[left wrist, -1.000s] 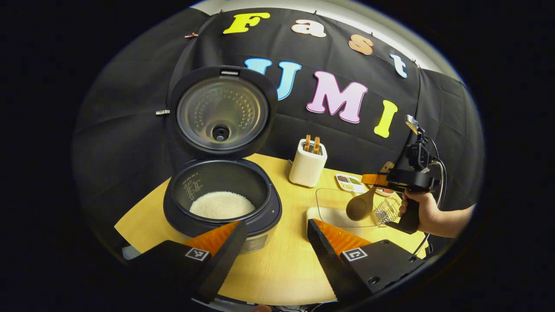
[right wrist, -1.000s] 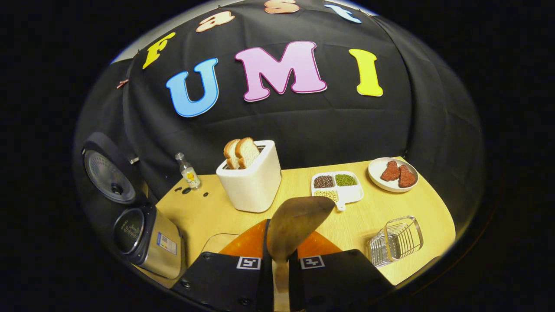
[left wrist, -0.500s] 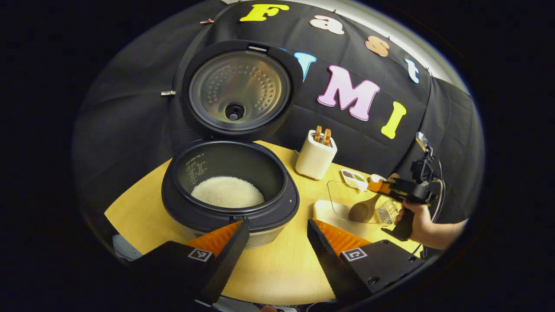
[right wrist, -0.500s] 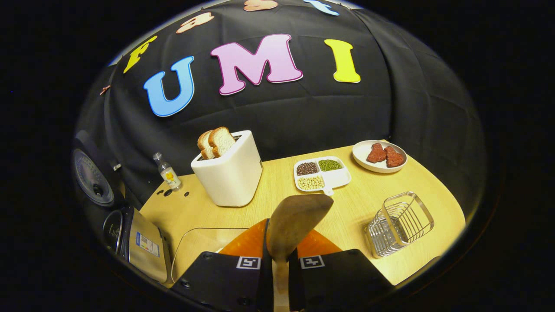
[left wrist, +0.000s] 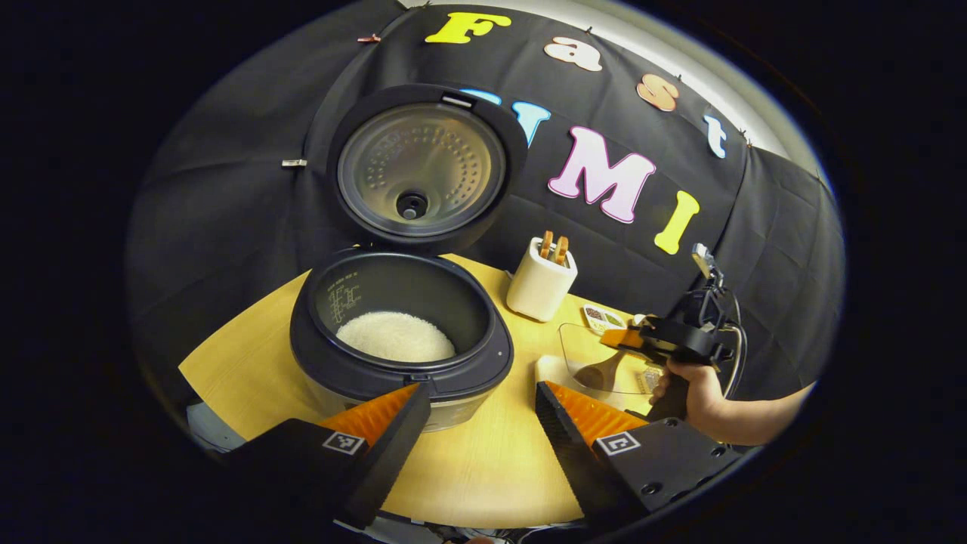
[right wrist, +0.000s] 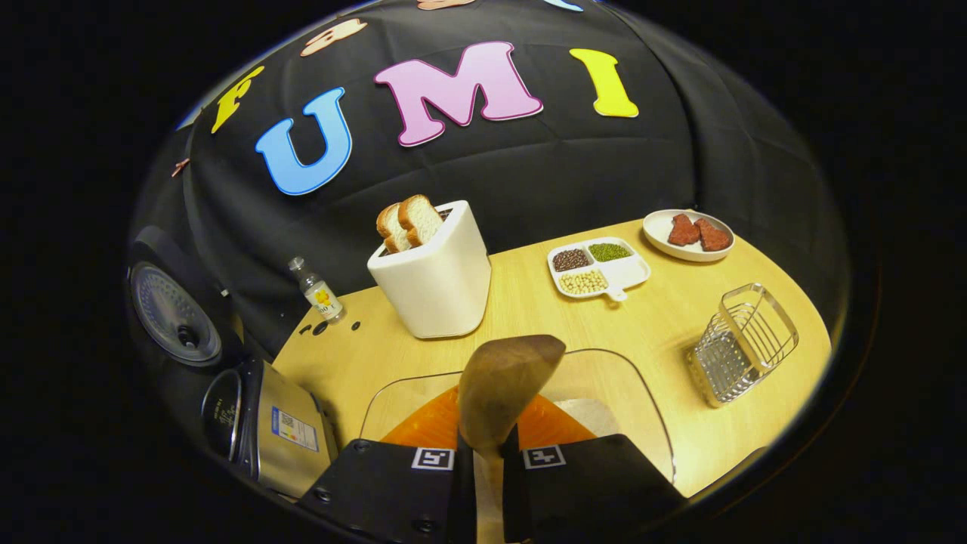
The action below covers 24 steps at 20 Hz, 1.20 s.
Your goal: Close the left gripper, press the button to open the rice cooker; take a wooden spoon from the chopstick holder with the right hand, scoop a spoonful of rice and pour it into the rice cooker, then put the wooden spoon back into the chopstick holder.
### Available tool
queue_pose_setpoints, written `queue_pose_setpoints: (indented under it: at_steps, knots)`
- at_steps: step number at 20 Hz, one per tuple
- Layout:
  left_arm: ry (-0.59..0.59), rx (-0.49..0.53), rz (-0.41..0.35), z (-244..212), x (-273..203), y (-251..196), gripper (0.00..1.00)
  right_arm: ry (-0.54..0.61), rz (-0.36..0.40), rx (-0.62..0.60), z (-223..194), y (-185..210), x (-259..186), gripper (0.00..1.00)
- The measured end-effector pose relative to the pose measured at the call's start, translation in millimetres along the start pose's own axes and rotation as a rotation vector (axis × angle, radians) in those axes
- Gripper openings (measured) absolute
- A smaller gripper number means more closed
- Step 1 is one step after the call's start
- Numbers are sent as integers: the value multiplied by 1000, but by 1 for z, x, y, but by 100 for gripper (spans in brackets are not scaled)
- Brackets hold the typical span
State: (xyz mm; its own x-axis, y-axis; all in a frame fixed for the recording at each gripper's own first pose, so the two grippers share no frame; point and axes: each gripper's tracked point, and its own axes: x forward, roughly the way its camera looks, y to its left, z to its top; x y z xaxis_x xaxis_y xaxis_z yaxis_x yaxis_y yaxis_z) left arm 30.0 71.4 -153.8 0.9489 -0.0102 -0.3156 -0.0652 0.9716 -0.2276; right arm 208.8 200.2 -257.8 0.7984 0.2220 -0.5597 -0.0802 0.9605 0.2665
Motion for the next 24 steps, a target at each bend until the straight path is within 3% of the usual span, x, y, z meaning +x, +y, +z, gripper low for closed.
queue_pose_setpoints:
  at_steps: [5, 7, 8, 11, 13, 19, 24]
  knots:
    - [-10, 3, -1, 2, -12, 1, 92, 62, 20, 152, -6, 13, 2, 18]
    - [-13, -2, 1, 4, -18, 2, 95, 100, 56, 244, -9, 25, 1, 18]
    - [-15, 1, 4, 5, -20, 3, 92, 109, 63, 268, -9, 28, 0, 18]
    - [-21, 11, 10, 8, -26, 7, 95, 126, 69, 270, -11, 29, -7, 18]
    - [-30, 7, 9, 13, -31, 7, 95, 129, 64, 303, -10, 20, -15, 18]
    - [-76, 25, 11, 35, -41, 7, 95, 140, 9, 571, -8, -23, -40, 18]
    - [-92, 50, 15, 41, -51, 9, 95, 104, -11, 664, 13, -45, -58, 18]
